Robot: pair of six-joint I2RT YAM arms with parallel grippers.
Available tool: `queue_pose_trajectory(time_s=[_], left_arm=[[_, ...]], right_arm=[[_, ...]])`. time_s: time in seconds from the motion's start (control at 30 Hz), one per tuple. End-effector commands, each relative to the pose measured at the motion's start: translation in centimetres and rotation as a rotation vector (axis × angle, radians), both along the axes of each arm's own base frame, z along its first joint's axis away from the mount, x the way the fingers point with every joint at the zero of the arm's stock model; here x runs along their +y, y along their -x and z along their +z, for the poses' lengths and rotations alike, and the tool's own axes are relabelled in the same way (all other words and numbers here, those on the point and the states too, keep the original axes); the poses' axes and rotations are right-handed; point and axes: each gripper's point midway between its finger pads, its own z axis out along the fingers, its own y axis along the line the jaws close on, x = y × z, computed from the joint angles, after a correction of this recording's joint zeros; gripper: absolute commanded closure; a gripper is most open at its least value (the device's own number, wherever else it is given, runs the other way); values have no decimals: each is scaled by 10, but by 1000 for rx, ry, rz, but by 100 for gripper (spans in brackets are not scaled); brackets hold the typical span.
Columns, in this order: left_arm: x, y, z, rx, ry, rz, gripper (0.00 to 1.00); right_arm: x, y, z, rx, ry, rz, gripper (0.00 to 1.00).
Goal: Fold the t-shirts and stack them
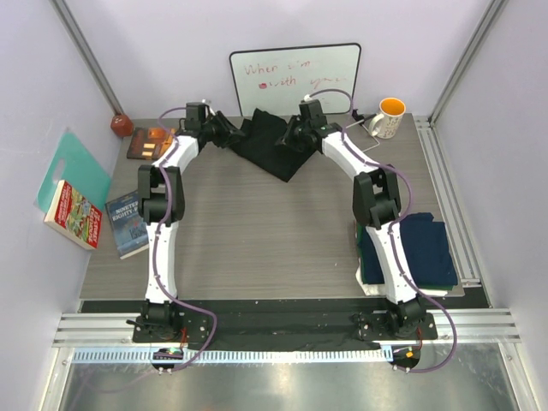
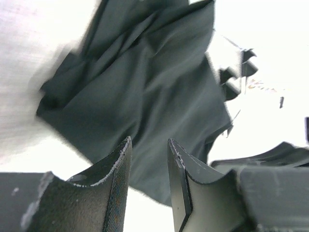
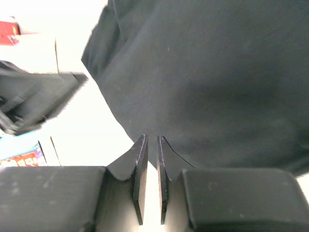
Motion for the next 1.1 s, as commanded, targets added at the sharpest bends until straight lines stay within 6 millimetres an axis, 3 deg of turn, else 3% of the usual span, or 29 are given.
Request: queue_pose_trajectory(time_s=[0.0,0.13,0.23,0.43,0.57,0.7,0.73,0.77,0.8,0.87,0.9,0.93,0.97,1.0,1.07], left_arm=[[-13,-23,30,-119,74,-10,64],[-24,-32,19,-126,84,-4,65],[-35,-29,-7,-84,85,-16,65],[-45,-3,-60,53,53,-47,73],[-34,19,-81,117,-25,-30,87],[-15,54,-101,195,-132,-1,99],[-15,58,-92,181,-147,-8,99],[-11,66,-97,200,-181,-10,100],[-7,87,-109,281,-208,-18,100],[-4,104,-105,319,-230,-31,100],[2,128,-119,395,-259,-32,100],[3,136,-107,390,-269,-36,100],[5,147,-108,405,-284,-48,100],[11,171,-118,459,-317,-58,100],[14,188,-108,470,-337,-74,100]], right_arm=[[13,1,-19,36,-22,14,83],[10,11,-46,96,7,11,85],[2,19,-62,132,51,-1,86],[-10,31,-81,192,118,-13,89],[-16,48,-91,249,148,4,99],[-29,73,-104,303,201,26,99],[-32,80,-107,321,216,33,99],[-34,87,-107,333,225,46,99],[-38,98,-108,349,239,66,99],[-42,118,-109,390,260,97,99],[-48,133,-107,407,274,119,99],[-51,143,-107,421,281,129,99],[-53,153,-107,432,290,141,99],[-59,171,-104,448,303,155,99],[-62,191,-103,460,322,191,99]])
